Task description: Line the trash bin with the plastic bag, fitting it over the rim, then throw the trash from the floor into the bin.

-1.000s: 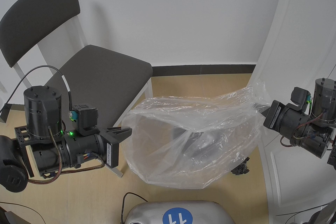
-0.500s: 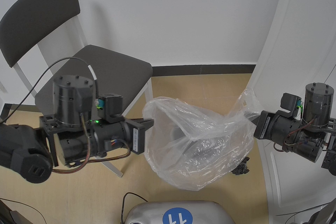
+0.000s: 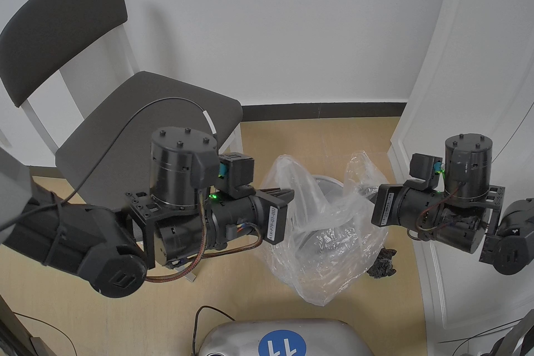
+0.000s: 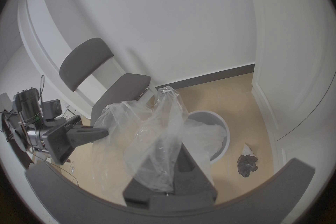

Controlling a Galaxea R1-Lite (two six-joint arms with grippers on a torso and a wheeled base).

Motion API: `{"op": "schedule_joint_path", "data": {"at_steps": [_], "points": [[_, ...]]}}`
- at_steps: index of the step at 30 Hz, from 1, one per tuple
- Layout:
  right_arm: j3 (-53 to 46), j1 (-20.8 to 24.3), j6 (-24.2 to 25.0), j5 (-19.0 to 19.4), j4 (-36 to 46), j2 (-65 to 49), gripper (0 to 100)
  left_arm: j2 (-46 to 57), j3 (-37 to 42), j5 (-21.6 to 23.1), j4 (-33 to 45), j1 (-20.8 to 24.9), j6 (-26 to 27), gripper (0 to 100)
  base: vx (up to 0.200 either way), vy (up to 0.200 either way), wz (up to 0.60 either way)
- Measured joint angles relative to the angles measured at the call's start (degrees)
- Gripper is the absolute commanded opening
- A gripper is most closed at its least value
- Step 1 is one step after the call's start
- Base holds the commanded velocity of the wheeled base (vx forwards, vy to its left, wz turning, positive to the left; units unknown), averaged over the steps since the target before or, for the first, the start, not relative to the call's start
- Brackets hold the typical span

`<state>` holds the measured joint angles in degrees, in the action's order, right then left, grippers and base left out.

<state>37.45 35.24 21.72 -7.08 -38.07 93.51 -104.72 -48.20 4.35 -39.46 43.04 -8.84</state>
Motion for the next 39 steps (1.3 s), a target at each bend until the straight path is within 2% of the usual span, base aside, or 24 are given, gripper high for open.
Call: {"op": "schedule_joint_path", "data": {"at_steps": [9,14,20,29,39], "points": [[0.3,-1.4,2.4,-0.4,-10.1,8.5,0,-7.5,-4.1,0.0,-9.9,0.2,-2.7,0,0.0,0.0,0.0],[0.5,-2.9,2.4,-0.5,-10.8,11.7,0,-11.4,-6.0,0.1,-10.8,0.2,-3.2,0,0.0,0.0,0.0],[0.7,-5.1,2.1,-0.1,-10.9,13.4,0,-16.1,-9.5,0.0,-13.4,0.5,-6.8,0,0.0,0.0,0.0],[2.5,-7.2,2.4,0.1,-11.4,17.8,0,-22.3,-14.7,-0.1,-14.0,0.2,-7.2,0,0.0,0.0,0.0],[5.4,-8.2,2.5,0.0,-20.6,28.3,0,-29.3,-20.9,-0.2,-13.9,-1.8,-7.5,0,0.0,0.0,0.0]]}}
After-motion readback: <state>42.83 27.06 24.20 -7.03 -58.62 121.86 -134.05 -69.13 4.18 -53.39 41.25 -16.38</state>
